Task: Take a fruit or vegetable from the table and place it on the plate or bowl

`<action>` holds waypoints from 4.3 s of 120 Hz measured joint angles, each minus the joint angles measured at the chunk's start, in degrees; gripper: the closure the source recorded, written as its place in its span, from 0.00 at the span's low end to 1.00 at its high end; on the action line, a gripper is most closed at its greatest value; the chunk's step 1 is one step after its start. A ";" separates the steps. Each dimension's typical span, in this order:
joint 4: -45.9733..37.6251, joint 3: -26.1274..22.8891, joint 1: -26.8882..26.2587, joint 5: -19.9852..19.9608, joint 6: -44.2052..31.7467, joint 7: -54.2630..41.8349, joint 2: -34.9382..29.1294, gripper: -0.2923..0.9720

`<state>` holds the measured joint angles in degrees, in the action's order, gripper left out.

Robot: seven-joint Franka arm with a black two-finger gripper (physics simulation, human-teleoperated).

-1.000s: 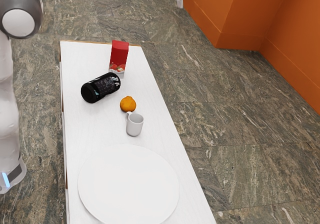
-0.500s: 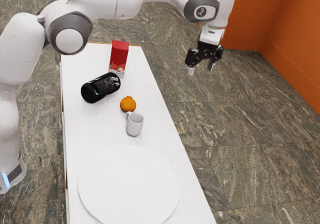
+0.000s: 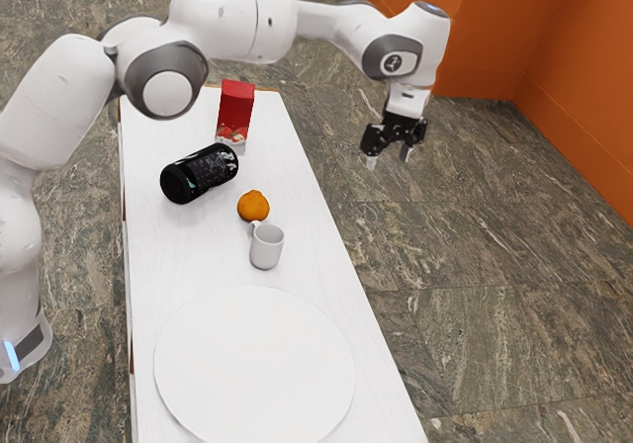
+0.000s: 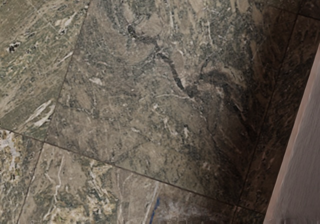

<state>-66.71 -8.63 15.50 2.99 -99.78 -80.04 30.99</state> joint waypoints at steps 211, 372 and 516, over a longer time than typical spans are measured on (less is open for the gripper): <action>-35.39 9.75 -4.97 -2.64 -1.48 -5.25 -26.80 0.23; -48.52 13.38 -9.13 -2.13 -2.16 -5.52 -35.02 0.23; -64.33 14.61 -11.06 -2.46 -8.62 -6.20 -49.45 0.23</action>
<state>-131.03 5.98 4.44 0.53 -108.40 -86.24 -18.46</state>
